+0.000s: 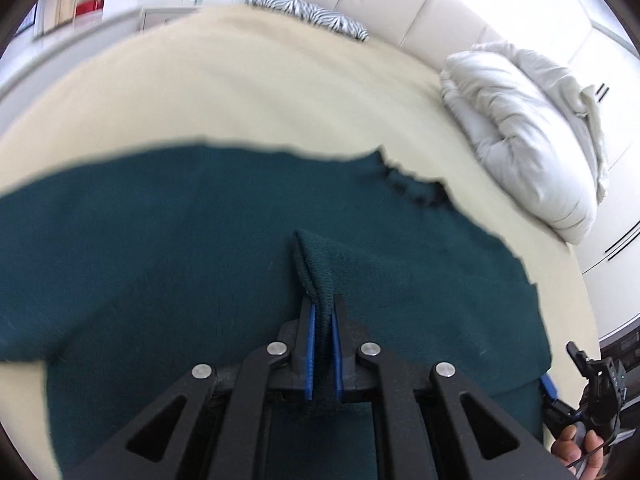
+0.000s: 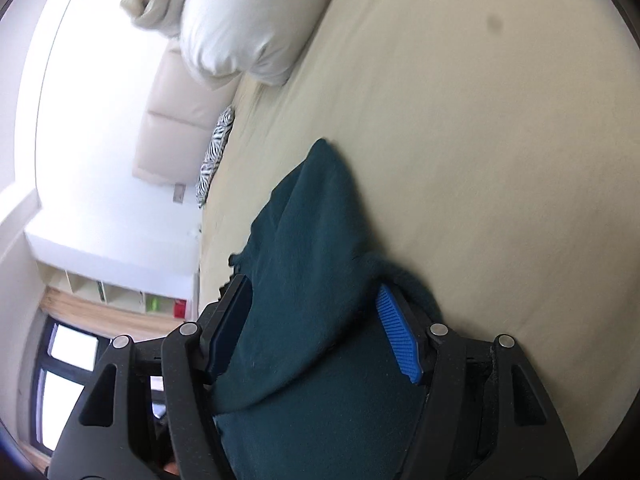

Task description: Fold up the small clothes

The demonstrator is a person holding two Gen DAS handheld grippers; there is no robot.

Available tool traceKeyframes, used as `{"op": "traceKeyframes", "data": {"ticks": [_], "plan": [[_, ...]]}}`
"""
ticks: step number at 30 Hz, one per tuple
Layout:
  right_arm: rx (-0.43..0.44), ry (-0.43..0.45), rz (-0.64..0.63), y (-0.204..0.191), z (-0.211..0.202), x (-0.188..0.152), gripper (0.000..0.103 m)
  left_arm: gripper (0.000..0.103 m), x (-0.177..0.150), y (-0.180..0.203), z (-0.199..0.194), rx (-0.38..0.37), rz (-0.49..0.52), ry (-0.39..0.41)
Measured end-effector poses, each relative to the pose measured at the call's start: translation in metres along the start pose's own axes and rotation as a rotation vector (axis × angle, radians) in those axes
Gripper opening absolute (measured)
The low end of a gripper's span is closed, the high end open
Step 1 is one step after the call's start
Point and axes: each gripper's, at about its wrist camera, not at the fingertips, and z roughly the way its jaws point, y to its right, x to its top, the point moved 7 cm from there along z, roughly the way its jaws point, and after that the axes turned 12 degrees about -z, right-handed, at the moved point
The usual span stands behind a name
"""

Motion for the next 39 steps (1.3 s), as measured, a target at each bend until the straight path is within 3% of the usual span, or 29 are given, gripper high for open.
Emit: {"op": "traceKeyframes", "data": {"ticks": [6, 9, 14, 17, 20, 22, 24, 26, 30, 33, 36, 39], "plan": [[-0.016, 0.010, -0.035, 0.001, -0.001, -0.003, 0.051, 0.008, -0.002, 0.001, 0.000, 0.000, 0.012, 0.025], [-0.042, -0.030, -0.049, -0.006, -0.011, -0.006, 0.054, 0.010, -0.004, -0.001, 0.003, -0.014, 0.023, 0.026], [-0.183, 0.031, -0.315, -0.045, -0.031, 0.024, 0.055, 0.012, -0.005, -0.005, 0.005, -0.027, 0.025, 0.043], [-0.247, -0.013, -0.382, -0.043, 0.001, 0.054, 0.055, 0.012, -0.006, -0.005, 0.005, -0.034, 0.034, 0.055], [-0.312, -0.113, -0.425, -0.029, 0.048, 0.072, 0.054, 0.012, -0.007, -0.005, 0.006, -0.037, 0.043, 0.072], [-0.371, -0.173, -0.450, -0.019, 0.071, 0.074, 0.048, 0.012, -0.008, -0.005, 0.006, -0.033, 0.050, 0.082], [-0.399, -0.167, -0.534, -0.023, 0.083, 0.075, 0.038, 0.012, -0.007, -0.004, 0.007, -0.030, 0.052, 0.088], [-0.445, -0.165, -0.579, -0.024, 0.085, 0.075, 0.008, 0.011, -0.005, -0.003, 0.004, -0.029, 0.050, 0.094], [-0.485, -0.095, -0.582, -0.023, 0.072, 0.081, 0.000, 0.009, -0.001, -0.002, -0.004, -0.011, 0.055, 0.133], [-0.532, -0.054, -0.530, -0.005, 0.061, 0.091, 0.000, 0.011, -0.003, -0.004, 0.003, 0.007, 0.059, 0.136], [-0.515, -0.080, -0.538, 0.001, 0.063, 0.093, 0.000, 0.013, -0.004, -0.003, 0.008, 0.012, 0.077, 0.133], [-0.464, -0.039, -0.537, -0.015, 0.054, 0.094, 0.005, 0.013, -0.004, -0.005, 0.008, 0.000, 0.075, 0.134]]}}
